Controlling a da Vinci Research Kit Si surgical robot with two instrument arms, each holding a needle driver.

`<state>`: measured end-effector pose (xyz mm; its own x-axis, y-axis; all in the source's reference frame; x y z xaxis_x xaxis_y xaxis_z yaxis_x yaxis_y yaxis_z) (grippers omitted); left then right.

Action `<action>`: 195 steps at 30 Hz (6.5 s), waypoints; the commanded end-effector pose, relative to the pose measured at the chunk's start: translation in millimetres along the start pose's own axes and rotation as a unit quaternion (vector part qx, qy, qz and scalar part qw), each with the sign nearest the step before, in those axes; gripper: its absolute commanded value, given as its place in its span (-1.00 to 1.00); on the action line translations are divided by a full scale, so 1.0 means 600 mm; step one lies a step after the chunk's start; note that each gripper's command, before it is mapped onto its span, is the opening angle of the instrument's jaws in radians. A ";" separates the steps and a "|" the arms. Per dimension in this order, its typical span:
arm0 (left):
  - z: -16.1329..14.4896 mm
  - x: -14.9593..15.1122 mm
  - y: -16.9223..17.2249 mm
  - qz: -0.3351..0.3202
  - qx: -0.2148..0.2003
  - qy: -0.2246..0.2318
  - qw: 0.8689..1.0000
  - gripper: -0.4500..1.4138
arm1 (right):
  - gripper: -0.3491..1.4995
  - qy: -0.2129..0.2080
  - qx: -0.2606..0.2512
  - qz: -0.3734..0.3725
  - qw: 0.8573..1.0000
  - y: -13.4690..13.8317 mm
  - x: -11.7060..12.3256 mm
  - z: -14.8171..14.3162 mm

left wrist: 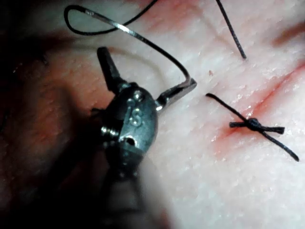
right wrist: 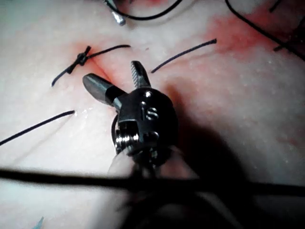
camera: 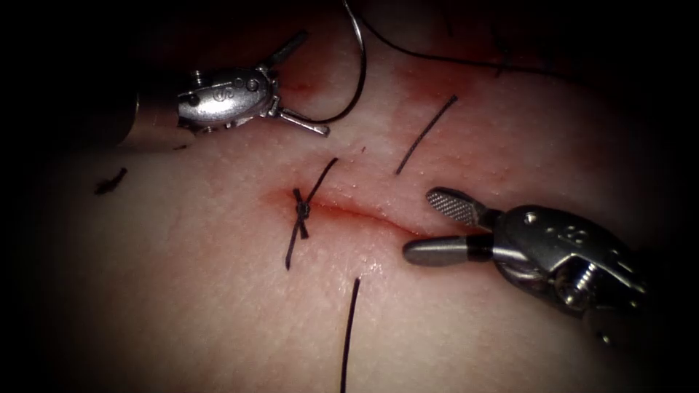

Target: Wound Closure

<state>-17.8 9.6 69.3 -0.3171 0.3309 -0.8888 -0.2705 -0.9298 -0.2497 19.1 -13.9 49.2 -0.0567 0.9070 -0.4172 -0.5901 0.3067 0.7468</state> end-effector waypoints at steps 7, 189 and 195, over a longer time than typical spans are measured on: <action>-0.0118 0.0016 0.0015 -0.007 -0.024 -0.057 0.998 0.84 | 0.80 -0.002 -0.001 0.163 0.987 0.0113 -0.0034 0.0074; -0.0218 0.0544 0.0271 0.099 0.042 -0.119 0.987 -1.00 | -1.00 -0.073 0.028 -0.207 0.975 -0.0125 -0.0077 0.0091; -0.0277 0.0478 0.0225 0.117 0.062 -0.107 0.985 -1.00 | -1.00 -0.070 0.039 -0.198 0.977 -0.0124 -0.0043 0.0058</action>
<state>-14.0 3.7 34.8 -0.5672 0.1396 -0.8116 -0.2727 -0.9618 0.0252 25.5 -16.9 45.8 0.2775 0.7434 -0.6086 -0.4808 0.6559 0.5819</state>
